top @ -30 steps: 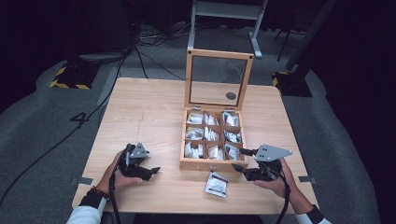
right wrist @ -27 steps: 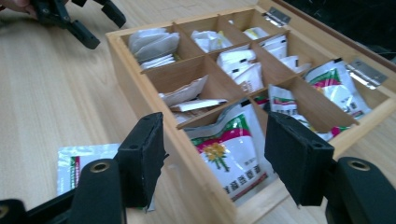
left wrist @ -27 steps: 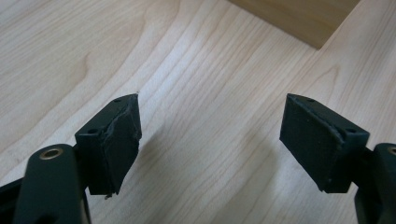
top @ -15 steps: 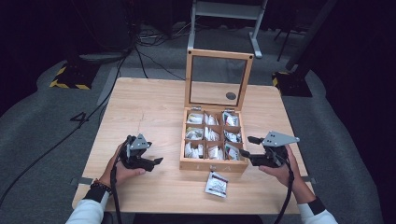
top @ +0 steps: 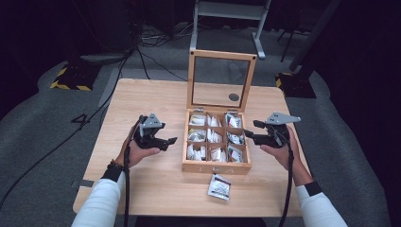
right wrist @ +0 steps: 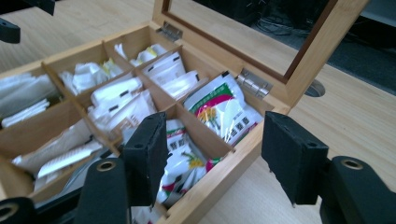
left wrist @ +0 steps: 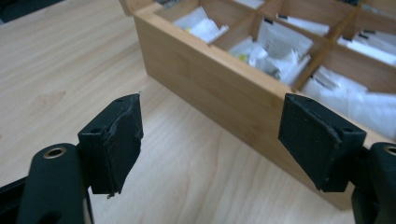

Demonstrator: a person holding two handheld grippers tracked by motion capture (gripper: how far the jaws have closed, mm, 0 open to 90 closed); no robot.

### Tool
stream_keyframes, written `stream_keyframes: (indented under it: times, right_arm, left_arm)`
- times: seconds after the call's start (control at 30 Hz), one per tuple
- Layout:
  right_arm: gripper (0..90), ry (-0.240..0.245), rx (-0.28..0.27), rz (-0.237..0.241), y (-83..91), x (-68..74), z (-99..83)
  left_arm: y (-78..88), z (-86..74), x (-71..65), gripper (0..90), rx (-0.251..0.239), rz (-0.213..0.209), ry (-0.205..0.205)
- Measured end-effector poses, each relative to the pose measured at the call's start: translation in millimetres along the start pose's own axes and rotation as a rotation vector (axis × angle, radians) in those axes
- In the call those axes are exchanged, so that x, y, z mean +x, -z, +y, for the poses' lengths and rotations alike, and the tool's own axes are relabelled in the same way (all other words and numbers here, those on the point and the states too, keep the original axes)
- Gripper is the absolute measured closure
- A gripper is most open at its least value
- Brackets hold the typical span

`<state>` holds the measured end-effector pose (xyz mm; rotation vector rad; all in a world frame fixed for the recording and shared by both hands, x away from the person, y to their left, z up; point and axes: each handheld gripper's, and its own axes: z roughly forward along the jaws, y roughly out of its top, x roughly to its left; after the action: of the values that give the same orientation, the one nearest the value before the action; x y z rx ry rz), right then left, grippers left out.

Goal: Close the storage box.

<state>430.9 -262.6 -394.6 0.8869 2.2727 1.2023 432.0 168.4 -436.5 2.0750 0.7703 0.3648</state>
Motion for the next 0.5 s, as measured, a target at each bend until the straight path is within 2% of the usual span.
stream_keyframes:
  times: [0.07, 0.13, 0.2, 0.5]
  right_arm:
    - [41.1, -0.021, -0.004, 0.009, -3.2, -5.6, 3.8]
    - [41.0, -0.022, 0.001, -0.006, -7.4, -9.9, 7.1]
    - [40.9, -0.025, 0.008, -0.013, -13.0, -14.4, 9.9]
    - [38.9, -0.062, 0.016, -0.054, -35.1, -34.6, 15.4]
  left_arm:
    - [-4.0, 6.8, 4.3, 22.6, -0.007, -0.004, 0.014]
    - [-7.9, 14.1, 7.7, 23.0, -0.013, 0.010, 0.009]
    - [-12.2, 21.2, 11.0, 23.1, -0.022, 0.009, 0.021]
    - [-42.6, 55.9, 19.4, 24.0, -0.012, 0.018, 0.014]
